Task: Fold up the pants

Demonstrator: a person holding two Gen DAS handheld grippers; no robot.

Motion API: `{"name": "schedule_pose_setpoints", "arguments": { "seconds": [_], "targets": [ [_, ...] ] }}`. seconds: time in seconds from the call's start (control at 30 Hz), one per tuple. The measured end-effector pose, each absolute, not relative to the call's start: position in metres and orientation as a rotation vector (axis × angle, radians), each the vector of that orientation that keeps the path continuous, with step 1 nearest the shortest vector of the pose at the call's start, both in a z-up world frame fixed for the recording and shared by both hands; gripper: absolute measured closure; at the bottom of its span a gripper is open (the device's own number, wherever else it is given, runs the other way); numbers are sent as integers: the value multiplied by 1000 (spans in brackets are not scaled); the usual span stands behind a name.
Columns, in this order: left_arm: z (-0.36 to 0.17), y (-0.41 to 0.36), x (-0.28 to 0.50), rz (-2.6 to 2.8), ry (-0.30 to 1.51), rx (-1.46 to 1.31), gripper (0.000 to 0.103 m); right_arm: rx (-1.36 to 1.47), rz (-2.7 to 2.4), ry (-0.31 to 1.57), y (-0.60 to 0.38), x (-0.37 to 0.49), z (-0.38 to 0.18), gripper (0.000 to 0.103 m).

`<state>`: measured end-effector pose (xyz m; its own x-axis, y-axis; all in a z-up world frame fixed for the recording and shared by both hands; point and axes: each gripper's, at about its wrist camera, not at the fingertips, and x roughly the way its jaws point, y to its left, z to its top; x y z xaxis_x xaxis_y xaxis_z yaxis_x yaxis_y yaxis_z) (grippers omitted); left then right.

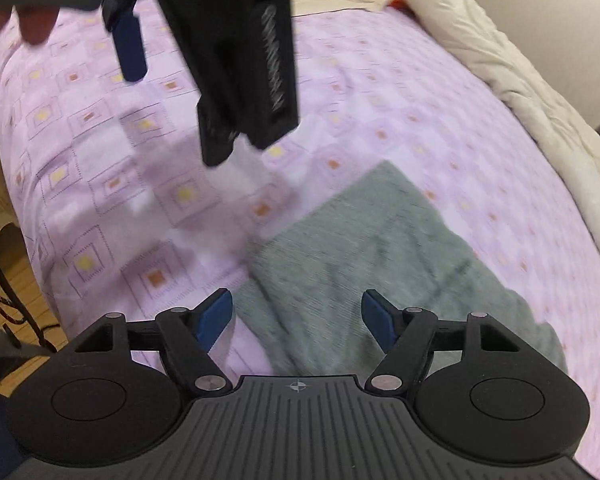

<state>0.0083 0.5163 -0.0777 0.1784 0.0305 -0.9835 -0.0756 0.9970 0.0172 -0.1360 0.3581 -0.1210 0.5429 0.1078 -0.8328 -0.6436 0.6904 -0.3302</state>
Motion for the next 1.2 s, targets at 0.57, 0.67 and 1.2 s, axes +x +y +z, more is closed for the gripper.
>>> {"name": "schedule_pose_setpoints", "arguments": {
  "seconds": [0.57, 0.67, 1.2],
  "targets": [
    [-132, 445, 46, -340, 1377, -130, 13, -440, 220, 975, 281, -154, -92, 33],
    [-143, 437, 47, -348, 1390, -113, 7, -392, 178, 985, 271, -158, -88, 33],
    [-148, 394, 77, -389, 1361, -103, 2, -332, 142, 989, 253, -147, -78, 33]
  ]
}}
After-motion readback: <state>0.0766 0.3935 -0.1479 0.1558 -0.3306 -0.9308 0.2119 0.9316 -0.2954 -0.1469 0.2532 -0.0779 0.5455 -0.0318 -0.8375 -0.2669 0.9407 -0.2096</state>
